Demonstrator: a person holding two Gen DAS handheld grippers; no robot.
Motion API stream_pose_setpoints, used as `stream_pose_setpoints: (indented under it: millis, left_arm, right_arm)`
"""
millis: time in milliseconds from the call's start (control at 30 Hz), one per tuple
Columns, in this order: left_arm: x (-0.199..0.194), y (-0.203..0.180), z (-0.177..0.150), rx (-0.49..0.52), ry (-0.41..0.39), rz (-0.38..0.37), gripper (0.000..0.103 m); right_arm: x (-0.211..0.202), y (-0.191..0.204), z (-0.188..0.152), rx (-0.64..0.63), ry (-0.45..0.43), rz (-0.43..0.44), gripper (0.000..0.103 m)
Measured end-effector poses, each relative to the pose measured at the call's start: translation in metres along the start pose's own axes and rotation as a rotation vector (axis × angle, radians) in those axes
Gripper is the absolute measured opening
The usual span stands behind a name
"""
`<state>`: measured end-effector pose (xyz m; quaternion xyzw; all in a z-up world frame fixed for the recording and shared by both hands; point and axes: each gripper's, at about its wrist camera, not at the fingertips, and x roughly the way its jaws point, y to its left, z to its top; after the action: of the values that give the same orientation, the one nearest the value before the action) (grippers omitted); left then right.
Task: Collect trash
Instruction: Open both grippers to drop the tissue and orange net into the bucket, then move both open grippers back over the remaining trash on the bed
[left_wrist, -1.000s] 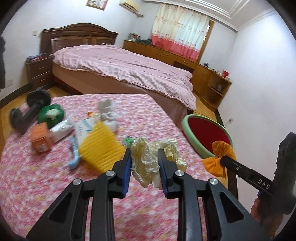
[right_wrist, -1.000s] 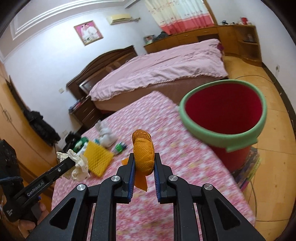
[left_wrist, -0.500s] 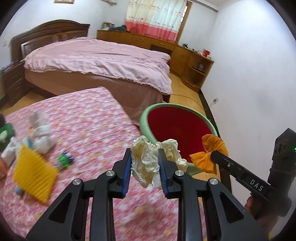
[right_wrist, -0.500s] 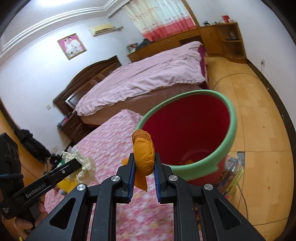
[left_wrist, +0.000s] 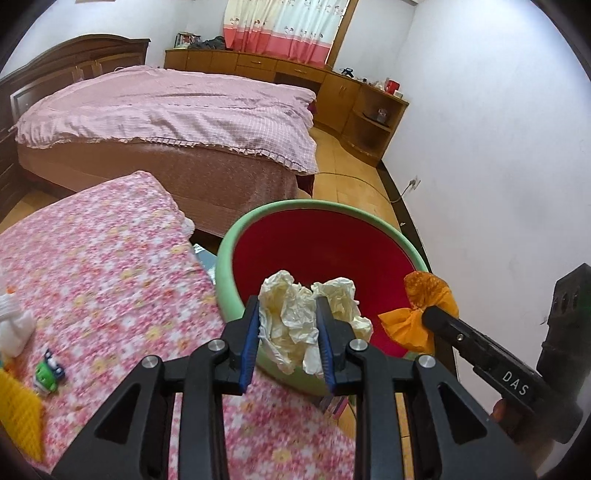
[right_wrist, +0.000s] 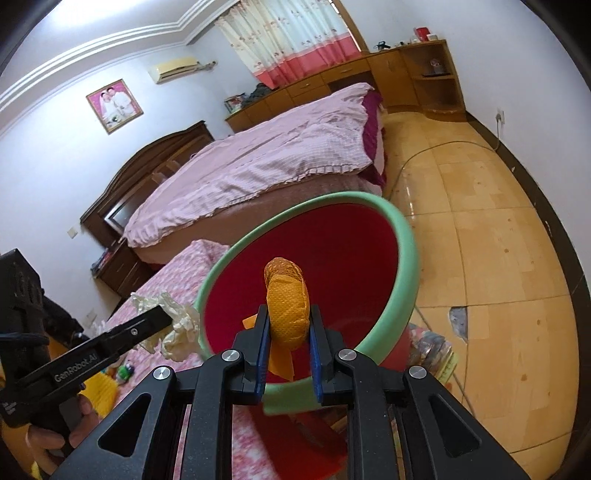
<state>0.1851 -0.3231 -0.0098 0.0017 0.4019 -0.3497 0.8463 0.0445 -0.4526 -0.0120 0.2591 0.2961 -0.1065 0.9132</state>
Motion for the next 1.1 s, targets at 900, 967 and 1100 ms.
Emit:
stream_pose_setpoints:
  millis: [900,967,1100]
  left_arm:
    - [-0.044,0.029,-0.004,-0.058,-0.091,0.121,0.052]
    - [-0.056,0.036,-0.007,-0.075,-0.101,0.138,0.052]
    - [-0.081,0.054,-0.016,-0.124,-0.13,0.185,0.052]
  right_arm:
    - [0.005,0.015,-0.002,-0.019,0.043,0.031,0.049]
    - [0.004,0.02,-0.005,-0.017,0.048,0.03,0.05]
    - [-0.001,0.034,-0.009,-0.023,0.054,0.051,0.05]
